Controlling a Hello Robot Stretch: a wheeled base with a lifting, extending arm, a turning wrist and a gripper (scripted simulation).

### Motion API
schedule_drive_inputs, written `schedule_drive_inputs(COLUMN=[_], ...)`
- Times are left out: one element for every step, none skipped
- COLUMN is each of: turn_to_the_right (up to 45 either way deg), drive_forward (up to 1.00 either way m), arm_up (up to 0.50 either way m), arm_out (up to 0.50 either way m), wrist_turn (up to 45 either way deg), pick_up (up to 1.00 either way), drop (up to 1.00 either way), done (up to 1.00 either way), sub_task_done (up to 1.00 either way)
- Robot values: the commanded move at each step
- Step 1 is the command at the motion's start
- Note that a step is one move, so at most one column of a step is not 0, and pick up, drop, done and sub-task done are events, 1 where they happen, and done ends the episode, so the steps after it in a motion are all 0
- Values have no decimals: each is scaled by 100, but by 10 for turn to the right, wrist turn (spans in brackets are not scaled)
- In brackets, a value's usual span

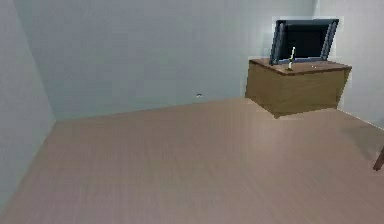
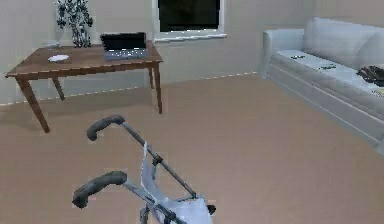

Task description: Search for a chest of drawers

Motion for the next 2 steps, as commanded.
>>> schedule_drive_inputs(turn_to_the_right=[0,450], drive_forward=[90,0], arm_up=[0,0], arm_out=[0,0], wrist_turn=[0,0], pick_up=[0,0], drop=[0,0], done=[0,0], sub_task_done=[0,0])
